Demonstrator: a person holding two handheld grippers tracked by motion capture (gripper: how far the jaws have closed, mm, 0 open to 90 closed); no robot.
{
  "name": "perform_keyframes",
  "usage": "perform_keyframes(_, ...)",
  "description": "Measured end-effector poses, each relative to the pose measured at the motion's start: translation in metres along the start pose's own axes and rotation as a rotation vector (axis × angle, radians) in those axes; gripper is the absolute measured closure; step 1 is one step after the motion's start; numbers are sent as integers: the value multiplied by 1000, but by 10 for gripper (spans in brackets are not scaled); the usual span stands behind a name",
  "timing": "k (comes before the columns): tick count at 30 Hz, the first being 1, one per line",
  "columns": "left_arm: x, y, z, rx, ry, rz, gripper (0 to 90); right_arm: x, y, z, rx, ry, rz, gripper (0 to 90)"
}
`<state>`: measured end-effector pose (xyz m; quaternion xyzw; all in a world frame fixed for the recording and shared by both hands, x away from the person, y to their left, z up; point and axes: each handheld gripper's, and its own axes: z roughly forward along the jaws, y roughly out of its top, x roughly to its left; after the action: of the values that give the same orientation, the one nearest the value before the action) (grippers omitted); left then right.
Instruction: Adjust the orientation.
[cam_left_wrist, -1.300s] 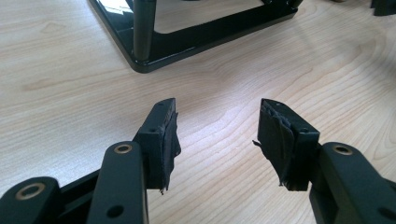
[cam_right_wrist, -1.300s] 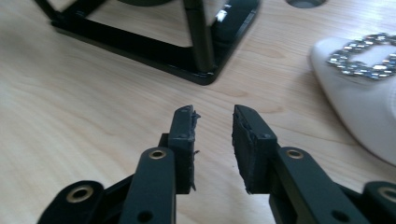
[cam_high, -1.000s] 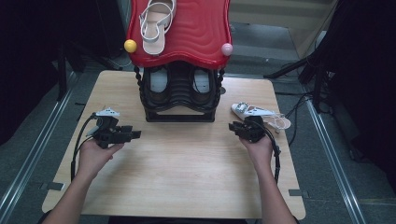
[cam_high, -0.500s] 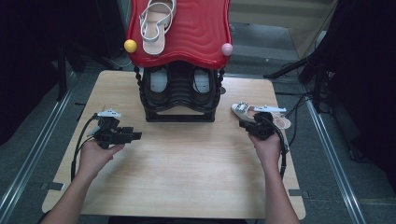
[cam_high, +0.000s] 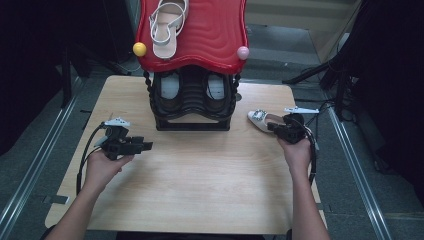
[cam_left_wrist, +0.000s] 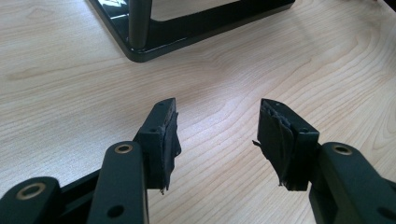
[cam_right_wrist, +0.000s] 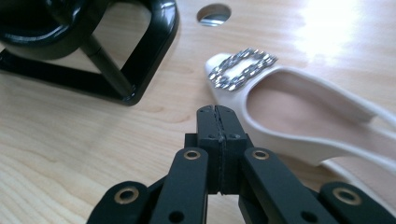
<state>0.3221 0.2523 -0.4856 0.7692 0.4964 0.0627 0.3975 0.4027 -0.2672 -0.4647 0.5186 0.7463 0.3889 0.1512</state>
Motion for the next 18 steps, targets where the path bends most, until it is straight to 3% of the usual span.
perform_keyframes(5,0,0,1,0,-7,-3,481,-6,8,-5,9,-37,-47,900)
perform_keyframes(10,0,-1,2,8,-7,3,481,-16,11,-8,-12,-55,-35,900)
perform_keyframes(14,-1,-1,3,11,-9,5,481,-27,11,-7,-17,-43,23,900)
perform_keyframes(18,0,-1,3,12,-12,6,482,-37,10,-8,-24,-59,74,900)
